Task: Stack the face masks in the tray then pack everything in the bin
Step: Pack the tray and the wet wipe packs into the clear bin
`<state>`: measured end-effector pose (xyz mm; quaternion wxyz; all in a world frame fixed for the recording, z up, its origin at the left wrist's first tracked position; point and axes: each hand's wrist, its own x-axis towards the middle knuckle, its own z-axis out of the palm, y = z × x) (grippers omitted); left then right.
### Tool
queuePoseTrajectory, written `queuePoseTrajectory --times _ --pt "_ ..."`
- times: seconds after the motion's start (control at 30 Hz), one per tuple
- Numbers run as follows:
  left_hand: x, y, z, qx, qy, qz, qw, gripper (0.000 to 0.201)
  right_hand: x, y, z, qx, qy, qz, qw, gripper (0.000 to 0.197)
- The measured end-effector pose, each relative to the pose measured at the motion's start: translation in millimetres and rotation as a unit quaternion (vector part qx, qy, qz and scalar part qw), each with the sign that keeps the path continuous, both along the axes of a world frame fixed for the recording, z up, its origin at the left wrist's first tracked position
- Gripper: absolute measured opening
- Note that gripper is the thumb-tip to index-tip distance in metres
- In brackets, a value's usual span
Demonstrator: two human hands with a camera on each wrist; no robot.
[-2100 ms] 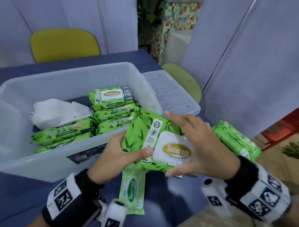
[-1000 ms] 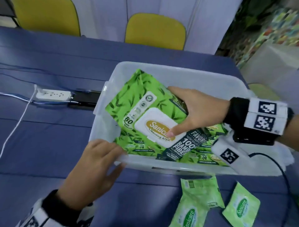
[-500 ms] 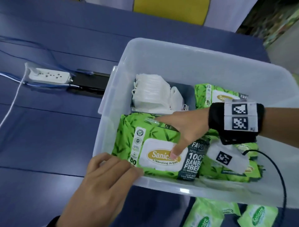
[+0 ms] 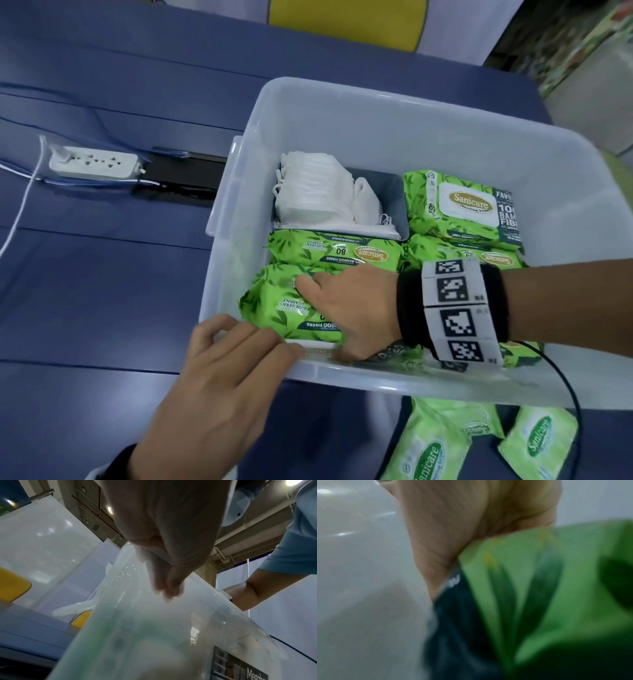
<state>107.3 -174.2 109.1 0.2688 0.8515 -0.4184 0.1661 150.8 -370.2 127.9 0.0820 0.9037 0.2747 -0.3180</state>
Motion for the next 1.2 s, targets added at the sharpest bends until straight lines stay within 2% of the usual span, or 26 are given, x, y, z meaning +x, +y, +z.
queuePoseTrajectory --times 0.07,0.13,0.2,0.27,0.37,0.47,0.6,0.87,1.03,1.1,1.2 --pt "0.7 0.9 -2.4 0.012 -0.012 0.005 1.000 0.025 3.9 0.5 1.2 -0.004 0.012 0.005 1.000 0.078" --pt "0.0 1.2 -2.2 0.014 0.007 0.014 1.000 0.026 12.1 -5.9 10.9 0.004 0.045 0.024 0.999 0.101" --pt "-0.9 0.1 -0.8 0.012 0.011 0.012 1.000 0.024 23.0 -16.3 32.1 -0.006 0.074 0.076 0.994 0.130" --pt "-1.0 -0.7 -0.3 0.014 0.013 0.013 1.000 0.022 28.3 -24.9 54.0 -0.050 0.054 0.147 0.986 0.138" --pt "-0.6 -0.7 1.2 0.012 0.015 0.021 1.000 0.022 27.2 -25.3 55.0 -0.114 0.003 0.239 0.964 0.134" --pt "-1.5 -0.6 0.8 0.015 0.008 0.015 1.000 0.023 26.0 -15.7 40.3 -0.131 0.016 0.270 0.954 0.137" --pt "-1.2 -0.7 0.6 0.021 0.015 0.016 1.000 0.025 22.8 -11.3 26.8 -0.117 0.008 0.260 0.959 0.142" --pt "-1.1 -0.3 -0.2 0.021 0.003 0.012 1.000 0.027 24.1 0.4 -10.0 -0.106 0.029 0.230 0.967 0.138" --pt "-1.3 -0.7 3.5 0.035 0.018 0.015 0.999 0.025 19.9 1.9 -5.0 -0.139 0.028 0.235 0.962 0.133" --pt "-1.8 -0.2 4.7 0.035 0.016 0.015 0.999 0.027 20.3 -0.6 1.2 -0.136 0.015 0.236 0.962 0.126" --pt "-2.7 -0.9 7.8 0.040 0.019 0.013 0.999 0.026 23.7 -17.2 32.3 -0.092 -0.026 0.155 0.983 0.092"
